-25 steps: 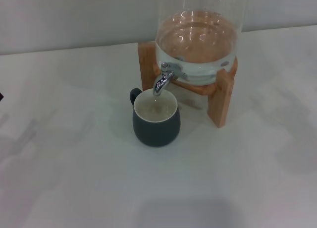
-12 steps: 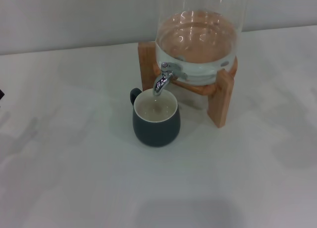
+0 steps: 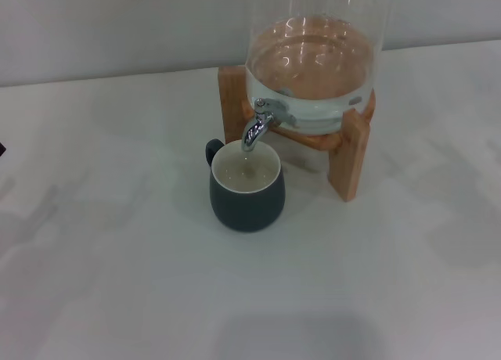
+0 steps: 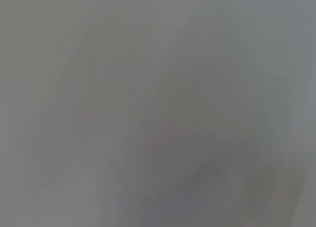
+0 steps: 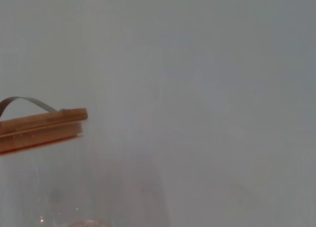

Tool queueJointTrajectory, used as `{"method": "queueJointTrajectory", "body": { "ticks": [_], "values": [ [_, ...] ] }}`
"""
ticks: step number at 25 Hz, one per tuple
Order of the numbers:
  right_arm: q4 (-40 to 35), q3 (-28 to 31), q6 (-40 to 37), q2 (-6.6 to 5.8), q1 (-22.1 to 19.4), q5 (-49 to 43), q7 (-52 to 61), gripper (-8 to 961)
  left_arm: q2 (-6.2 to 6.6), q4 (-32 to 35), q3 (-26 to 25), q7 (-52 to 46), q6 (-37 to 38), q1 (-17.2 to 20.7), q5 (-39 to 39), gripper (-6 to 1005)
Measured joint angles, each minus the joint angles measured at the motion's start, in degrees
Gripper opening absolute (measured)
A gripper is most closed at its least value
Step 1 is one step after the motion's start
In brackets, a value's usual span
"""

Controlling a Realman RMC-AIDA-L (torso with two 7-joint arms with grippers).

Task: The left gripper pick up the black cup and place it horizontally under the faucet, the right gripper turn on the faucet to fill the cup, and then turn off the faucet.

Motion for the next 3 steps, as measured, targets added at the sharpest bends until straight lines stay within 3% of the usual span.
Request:
{"method": "queueJointTrajectory", "body": {
  "ticks": [3],
  "values": [
    [0.0,0.1,0.1,0.06,0.0,0.1,0.2,768,0.03,0.0,0.0,-0.5,0.0,0.0,0.0,862]
  ]
}}
